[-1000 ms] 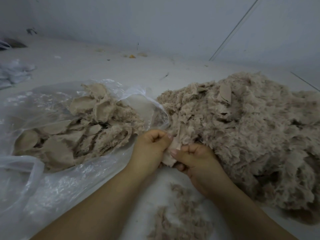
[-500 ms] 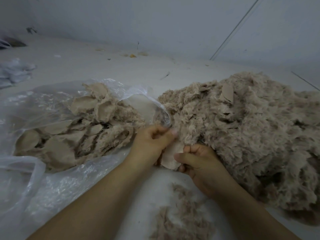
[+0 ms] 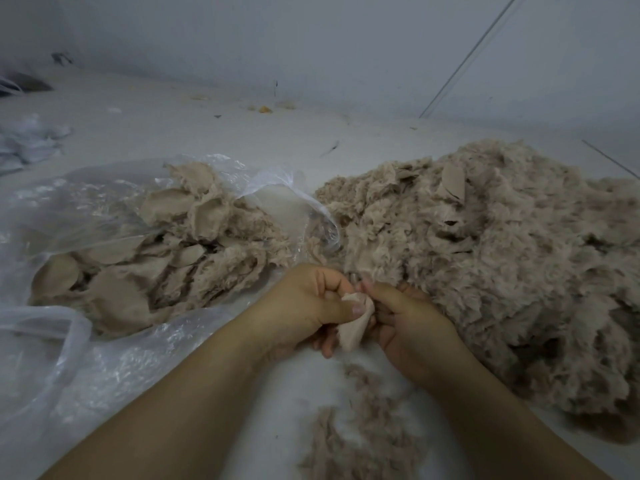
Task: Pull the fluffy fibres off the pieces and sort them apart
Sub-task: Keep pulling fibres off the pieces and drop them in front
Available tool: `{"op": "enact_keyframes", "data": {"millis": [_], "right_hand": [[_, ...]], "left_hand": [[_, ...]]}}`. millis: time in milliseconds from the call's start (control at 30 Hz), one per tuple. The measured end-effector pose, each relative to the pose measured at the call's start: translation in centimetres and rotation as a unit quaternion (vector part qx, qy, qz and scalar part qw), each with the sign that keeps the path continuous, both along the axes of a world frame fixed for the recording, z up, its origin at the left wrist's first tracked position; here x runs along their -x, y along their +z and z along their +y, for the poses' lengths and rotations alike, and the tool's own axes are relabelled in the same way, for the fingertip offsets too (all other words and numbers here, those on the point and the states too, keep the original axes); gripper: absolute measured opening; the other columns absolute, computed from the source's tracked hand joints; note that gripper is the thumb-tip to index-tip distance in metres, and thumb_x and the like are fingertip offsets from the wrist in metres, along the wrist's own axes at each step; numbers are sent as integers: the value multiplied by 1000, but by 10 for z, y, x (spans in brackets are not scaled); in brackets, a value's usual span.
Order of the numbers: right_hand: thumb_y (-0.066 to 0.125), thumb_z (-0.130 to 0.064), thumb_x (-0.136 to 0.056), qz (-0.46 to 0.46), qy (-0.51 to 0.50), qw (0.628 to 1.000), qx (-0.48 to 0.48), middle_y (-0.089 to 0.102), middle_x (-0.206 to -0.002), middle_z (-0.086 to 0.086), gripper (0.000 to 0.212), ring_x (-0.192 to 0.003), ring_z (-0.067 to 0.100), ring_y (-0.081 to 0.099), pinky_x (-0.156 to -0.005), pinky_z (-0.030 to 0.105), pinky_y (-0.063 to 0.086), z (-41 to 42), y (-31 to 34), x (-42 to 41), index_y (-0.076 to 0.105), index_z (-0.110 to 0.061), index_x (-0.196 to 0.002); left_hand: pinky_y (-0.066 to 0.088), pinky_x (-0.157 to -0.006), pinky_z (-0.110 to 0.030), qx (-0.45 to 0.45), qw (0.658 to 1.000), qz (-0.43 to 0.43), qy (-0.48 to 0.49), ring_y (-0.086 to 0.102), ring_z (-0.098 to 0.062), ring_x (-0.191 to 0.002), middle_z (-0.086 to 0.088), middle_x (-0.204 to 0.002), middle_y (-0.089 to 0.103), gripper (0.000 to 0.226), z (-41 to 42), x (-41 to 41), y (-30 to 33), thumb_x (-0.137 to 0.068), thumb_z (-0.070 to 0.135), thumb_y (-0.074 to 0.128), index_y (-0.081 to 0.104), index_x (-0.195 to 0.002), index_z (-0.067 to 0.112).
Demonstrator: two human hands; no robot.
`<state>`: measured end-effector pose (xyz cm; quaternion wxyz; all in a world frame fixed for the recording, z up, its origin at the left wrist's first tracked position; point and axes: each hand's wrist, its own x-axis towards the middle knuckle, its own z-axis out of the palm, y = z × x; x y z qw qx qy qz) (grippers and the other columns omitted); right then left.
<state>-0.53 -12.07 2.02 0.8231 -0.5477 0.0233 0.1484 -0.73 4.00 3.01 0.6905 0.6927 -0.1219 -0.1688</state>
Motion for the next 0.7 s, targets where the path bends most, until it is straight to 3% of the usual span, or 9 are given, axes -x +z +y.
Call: {"op": "enact_keyframes", "data": {"millis": [67, 167, 300, 400, 500, 600, 667, 700], "right_hand": [[51, -18, -95, 23, -5, 1000, -16, 69, -63, 11, 24, -58, 16, 68, -52, 24, 55, -3, -5, -3, 62, -4, -80], [46, -24, -99, 28, -9, 1000, -6, 69, -63, 6, 31, -54, 12, 66, -47, 21, 51, -4, -8, -5, 66, -9, -80], [46, -36, -95, -19, 2, 1000, -2, 65, -60, 7, 48, -61, 16, 67, -59, 26, 57, -2, -7, -5, 78, -11, -70], [52, -45, -91, -74, 64, 995, 7, 66, -78, 22, 55, -79, 32, 66, -76, 36, 55, -4, -2, 0, 70, 6, -103], [59, -32, -91, -91, 85, 992, 10, 66, -82, 27, 41, -78, 34, 66, -77, 36, 55, -5, -3, 3, 70, 7, -100], [53, -17, -95, -55, 70, 996, -10, 59, -100, 41, 38, -97, 47, 59, -97, 56, 48, 0, -1, 6, 60, 18, -107], [55, -16, -91, -20, 40, 999, -26, 66, -97, 32, 36, -93, 35, 63, -86, 43, 53, 2, -2, 3, 61, 14, -111], [56, -16, -91, -19, 18, 999, -24, 69, -78, 17, 29, -76, 21, 64, -70, 31, 53, 3, -1, 2, 63, 9, -105]], "left_hand": [[38, -34, -21, 1, 1000, 19, -10, 50, -19, -32, -21, -60, 57, 11, 3, 0, 0, -73, 12, 77, 68, -69, 7], [39, -32, -19, 51, 997, 49, 0, 47, -18, -32, -15, -54, 57, 10, 5, 0, 3, -70, 8, 77, 67, -69, 5], [38, -32, -20, 97, 992, 31, 69, 50, -21, -34, -17, -56, 60, 10, 1, -1, 5, -75, 8, 68, 62, -77, 1], [41, -33, -21, 111, 991, 21, 67, 55, -22, -35, -19, -55, 60, 5, -1, 0, 6, -88, -2, 58, 54, -87, -3], [41, -33, -21, 113, 991, 47, 56, 55, -22, -34, -18, -54, 60, 1, 0, -2, 6, -91, -3, 54, 53, -91, -3], [27, -32, -17, 50, 996, 77, 1, 41, -16, -25, -14, -45, 53, 13, 8, -1, 7, -91, 4, 56, 59, -88, -8], [16, -33, -15, 40, 998, 56, 4, 28, -12, -23, -9, -38, 43, 15, 11, -2, 10, -88, 10, 60, 65, -79, -1], [14, -35, -16, 79, 995, 30, 54, 25, -12, -24, -7, -37, 41, 16, 11, -4, 10, -86, 10, 59, 67, -74, 5]]}}
